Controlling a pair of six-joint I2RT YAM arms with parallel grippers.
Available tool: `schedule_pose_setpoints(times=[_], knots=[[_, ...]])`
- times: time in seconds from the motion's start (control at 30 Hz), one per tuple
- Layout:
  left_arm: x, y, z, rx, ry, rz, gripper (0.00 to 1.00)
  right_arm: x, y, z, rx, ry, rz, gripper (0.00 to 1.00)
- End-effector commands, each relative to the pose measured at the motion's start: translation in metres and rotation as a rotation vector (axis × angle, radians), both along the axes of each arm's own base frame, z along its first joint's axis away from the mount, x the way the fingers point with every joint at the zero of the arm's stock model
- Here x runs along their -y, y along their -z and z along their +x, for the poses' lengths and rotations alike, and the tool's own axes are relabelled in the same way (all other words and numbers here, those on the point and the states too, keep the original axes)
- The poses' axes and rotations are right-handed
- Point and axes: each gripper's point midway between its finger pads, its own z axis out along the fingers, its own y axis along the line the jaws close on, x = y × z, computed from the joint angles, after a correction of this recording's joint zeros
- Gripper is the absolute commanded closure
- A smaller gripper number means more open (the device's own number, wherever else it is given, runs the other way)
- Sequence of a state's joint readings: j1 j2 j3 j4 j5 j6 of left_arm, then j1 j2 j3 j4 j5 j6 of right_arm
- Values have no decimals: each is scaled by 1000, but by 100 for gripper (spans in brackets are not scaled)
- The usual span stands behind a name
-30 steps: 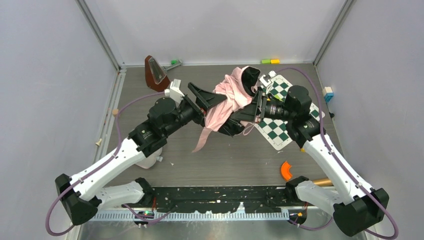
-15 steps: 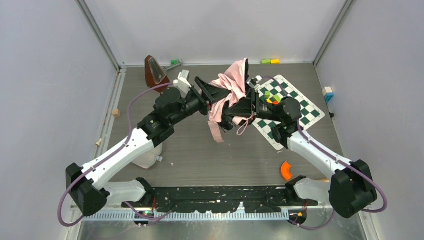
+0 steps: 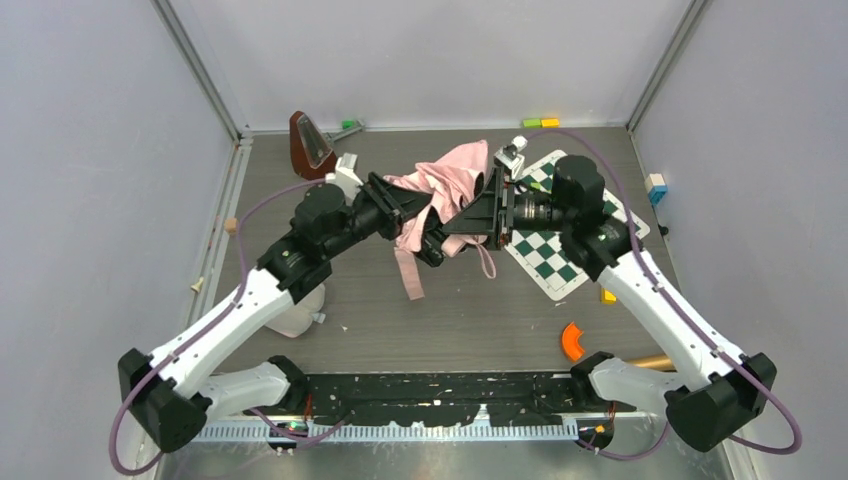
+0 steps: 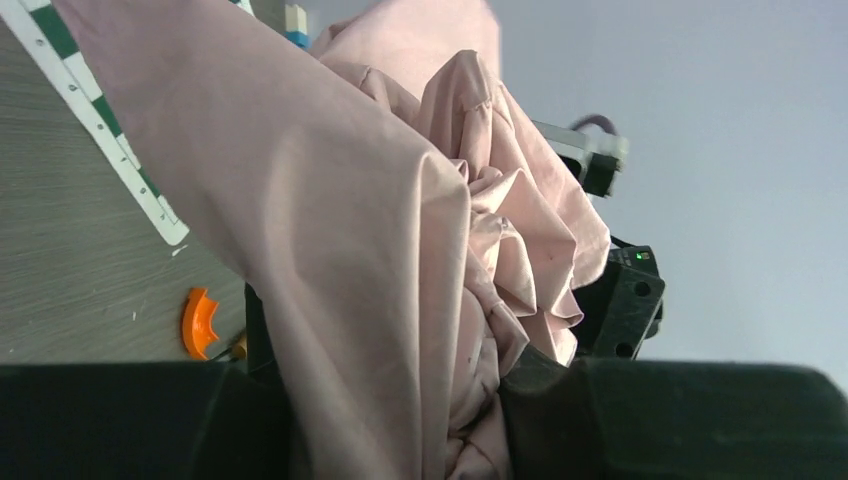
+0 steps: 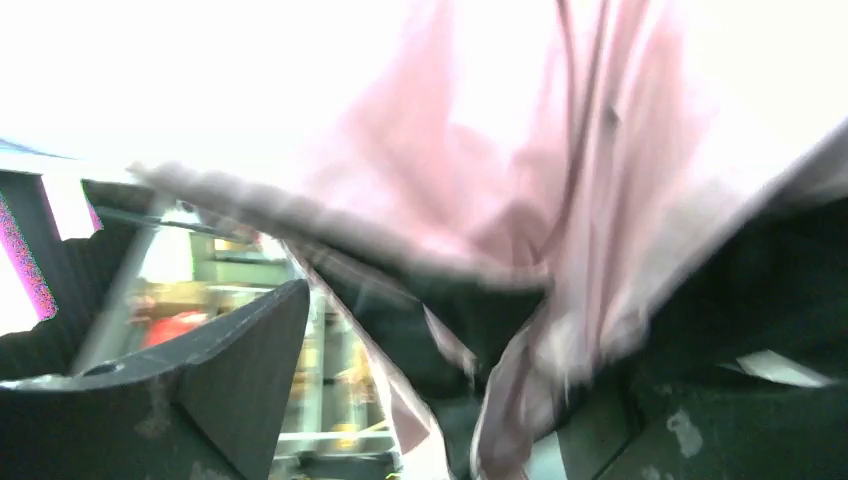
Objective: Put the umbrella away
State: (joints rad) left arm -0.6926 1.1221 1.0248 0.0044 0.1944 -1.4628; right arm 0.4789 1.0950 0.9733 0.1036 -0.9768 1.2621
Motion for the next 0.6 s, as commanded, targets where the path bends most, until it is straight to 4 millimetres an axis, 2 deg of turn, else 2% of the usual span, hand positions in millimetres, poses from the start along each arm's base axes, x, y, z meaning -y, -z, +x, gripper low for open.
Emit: schedule_pose_setpoints(times=[0.0,0.03,0.1,0.13,0.17,0.2,0.23,0.4,0.43,0.5,0.57], knots=[[-36,4,-3,-55,-127,25,100,43,51,9,248,114,-483,10],[-40,11,-4,-89,-140,39,100,50,52,4,306,97,-552,9],[-45,27,-7,-176,-161,76,100,65,56,16,405,183,-710,7],[-46,34,-8,-210,-167,89,100,63,57,8,450,158,-752,6],[-48,42,-10,-251,-172,105,100,71,51,19,501,234,-820,6],[-48,47,-10,-279,-177,117,100,65,43,12,563,218,-829,6],[-48,50,-11,-299,-175,127,100,68,40,17,597,262,-864,6],[-48,68,-16,-410,-176,173,100,44,-1,4,821,316,-747,5],[-48,71,-16,-426,-174,181,100,42,-3,4,856,317,-748,5],[-45,72,-17,-451,-166,188,100,25,-5,-7,940,270,-716,3],[-42,71,-18,-470,-149,196,100,8,0,-9,990,229,-721,2]])
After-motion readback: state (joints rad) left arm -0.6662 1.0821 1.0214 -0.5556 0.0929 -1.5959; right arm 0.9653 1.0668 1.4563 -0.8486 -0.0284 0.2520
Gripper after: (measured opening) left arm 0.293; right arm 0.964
